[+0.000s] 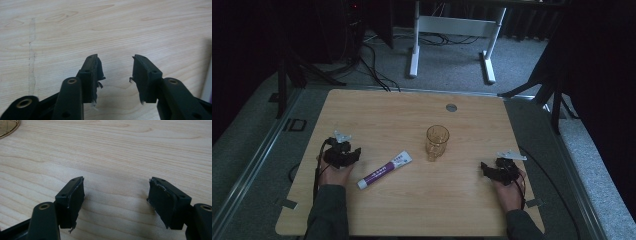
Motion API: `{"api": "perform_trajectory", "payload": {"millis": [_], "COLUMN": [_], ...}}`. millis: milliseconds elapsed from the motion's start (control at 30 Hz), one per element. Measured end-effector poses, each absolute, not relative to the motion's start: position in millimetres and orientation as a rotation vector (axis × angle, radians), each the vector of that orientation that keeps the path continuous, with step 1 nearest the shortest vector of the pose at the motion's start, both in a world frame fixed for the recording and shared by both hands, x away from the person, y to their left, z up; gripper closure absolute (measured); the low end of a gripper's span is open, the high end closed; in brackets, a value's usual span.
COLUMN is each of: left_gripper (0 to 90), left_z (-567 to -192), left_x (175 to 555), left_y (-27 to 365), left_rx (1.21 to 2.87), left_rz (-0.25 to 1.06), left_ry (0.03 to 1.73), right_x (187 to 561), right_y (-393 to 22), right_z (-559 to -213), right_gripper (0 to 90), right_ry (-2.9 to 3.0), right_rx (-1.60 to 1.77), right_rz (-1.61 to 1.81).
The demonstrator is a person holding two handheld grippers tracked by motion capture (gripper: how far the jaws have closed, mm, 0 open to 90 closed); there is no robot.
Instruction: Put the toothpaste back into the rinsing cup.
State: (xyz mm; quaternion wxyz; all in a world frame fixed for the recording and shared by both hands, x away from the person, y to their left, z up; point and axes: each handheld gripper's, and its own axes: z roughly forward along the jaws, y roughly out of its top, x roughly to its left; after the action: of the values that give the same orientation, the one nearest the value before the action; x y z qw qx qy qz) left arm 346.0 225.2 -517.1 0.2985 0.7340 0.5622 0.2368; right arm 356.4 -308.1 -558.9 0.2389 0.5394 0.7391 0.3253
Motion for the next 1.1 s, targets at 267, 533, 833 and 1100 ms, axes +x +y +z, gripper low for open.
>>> {"api": "perform_trajectory", "payload": {"millis": [267,533,833,1100], "left_gripper": [53.1,51.9,48.4,45.2], "left_z": [-508,-494,-481,-472], "left_x": [349,346,344,342], "left_y": [228,222,217,211], "left_rx": [1.962,1.979,2.003,2.025], "left_rz": [0.506,0.530,0.527,0.523], "left_ry": [1.469,1.441,1.411,1.388], "right_x": [357,357,357,357], "right_y": [-308,-308,-308,-308], "right_z": [-559,-559,-559,-559], "right_gripper": [27.8,27.8,25.3,22.3], "right_ry": [2.022,2.022,2.017,2.025], "right_rx": [1.480,1.479,1.489,1.486], "right_rz": [0.889,0.888,0.881,0.879]}}
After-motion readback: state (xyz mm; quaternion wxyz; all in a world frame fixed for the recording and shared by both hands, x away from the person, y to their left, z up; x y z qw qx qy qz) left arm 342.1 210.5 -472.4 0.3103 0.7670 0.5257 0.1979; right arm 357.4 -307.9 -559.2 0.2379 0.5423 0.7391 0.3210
